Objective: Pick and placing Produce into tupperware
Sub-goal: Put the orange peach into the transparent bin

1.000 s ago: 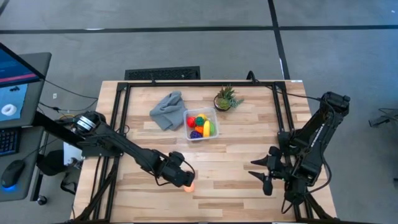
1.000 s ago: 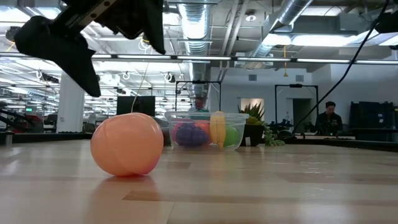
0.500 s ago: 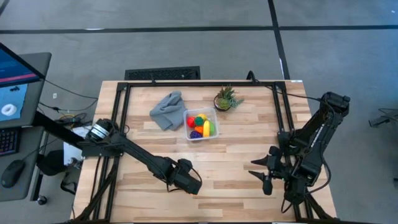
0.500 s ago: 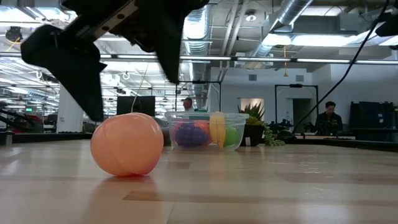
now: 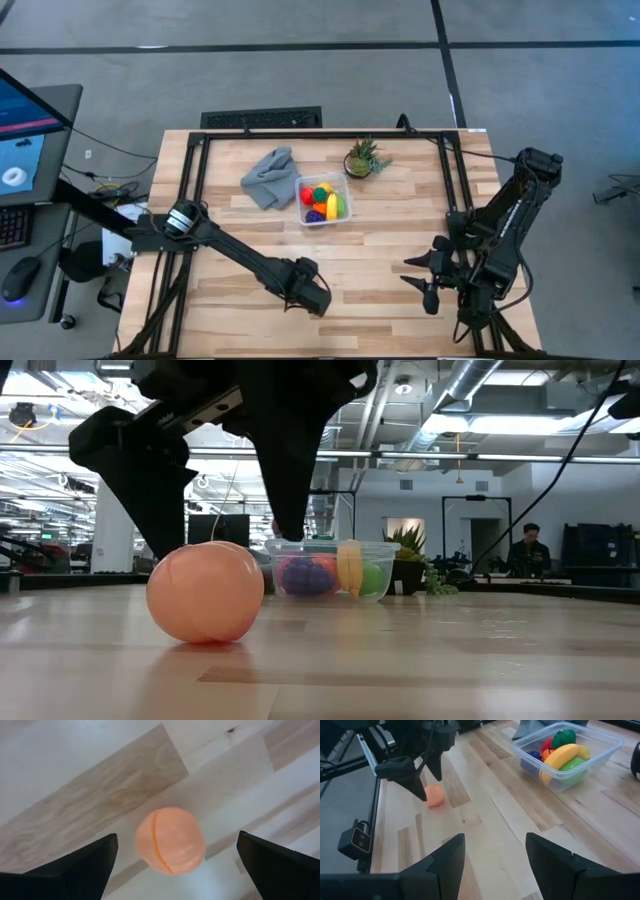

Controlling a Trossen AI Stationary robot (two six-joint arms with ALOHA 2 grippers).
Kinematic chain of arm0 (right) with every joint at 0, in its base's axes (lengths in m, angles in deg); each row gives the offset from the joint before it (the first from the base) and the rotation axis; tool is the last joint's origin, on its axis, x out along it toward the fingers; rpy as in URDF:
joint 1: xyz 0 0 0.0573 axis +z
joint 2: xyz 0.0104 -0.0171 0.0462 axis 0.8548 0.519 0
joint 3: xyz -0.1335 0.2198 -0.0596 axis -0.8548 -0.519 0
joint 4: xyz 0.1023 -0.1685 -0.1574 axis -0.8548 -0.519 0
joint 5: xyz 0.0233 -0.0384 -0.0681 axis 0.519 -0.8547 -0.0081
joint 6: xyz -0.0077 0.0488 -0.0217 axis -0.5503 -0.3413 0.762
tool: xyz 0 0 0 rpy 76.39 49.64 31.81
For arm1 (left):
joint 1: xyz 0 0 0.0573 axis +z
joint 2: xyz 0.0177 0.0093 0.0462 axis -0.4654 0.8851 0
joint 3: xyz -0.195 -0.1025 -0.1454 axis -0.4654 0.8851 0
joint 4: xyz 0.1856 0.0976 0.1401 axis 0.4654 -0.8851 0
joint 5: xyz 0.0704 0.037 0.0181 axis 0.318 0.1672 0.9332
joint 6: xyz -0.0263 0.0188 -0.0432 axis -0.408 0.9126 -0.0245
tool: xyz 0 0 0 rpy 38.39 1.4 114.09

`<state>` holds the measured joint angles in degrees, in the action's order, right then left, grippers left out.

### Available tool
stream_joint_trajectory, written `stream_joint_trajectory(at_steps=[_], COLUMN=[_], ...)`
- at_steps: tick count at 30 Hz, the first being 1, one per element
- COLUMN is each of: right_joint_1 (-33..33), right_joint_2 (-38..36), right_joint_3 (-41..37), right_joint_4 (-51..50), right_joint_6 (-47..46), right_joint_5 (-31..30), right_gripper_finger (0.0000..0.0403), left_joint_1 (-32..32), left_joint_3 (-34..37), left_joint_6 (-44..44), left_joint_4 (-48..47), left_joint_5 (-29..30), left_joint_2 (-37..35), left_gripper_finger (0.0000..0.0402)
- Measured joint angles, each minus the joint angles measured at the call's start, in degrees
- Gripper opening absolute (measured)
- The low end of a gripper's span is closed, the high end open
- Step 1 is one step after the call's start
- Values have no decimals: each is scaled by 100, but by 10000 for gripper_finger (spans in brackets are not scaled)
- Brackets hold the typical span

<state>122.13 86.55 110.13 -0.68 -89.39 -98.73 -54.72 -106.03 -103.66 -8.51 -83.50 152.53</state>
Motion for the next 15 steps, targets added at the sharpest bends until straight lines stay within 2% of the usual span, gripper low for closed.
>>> stream_joint_trajectory(at_steps=[15], right_joint_1=[0], right_joint_2=[0], right_joint_3=[0], right_joint_4=[24], right_joint_6=[-16], right_joint_5=[1], right_gripper_finger=[234], left_joint_1=[35], left_joint_3=[-3], left_joint_6=[66], left_joint_4=[14], left_joint_5=[-43], left_joint_2=[204], left_gripper_finger=[397])
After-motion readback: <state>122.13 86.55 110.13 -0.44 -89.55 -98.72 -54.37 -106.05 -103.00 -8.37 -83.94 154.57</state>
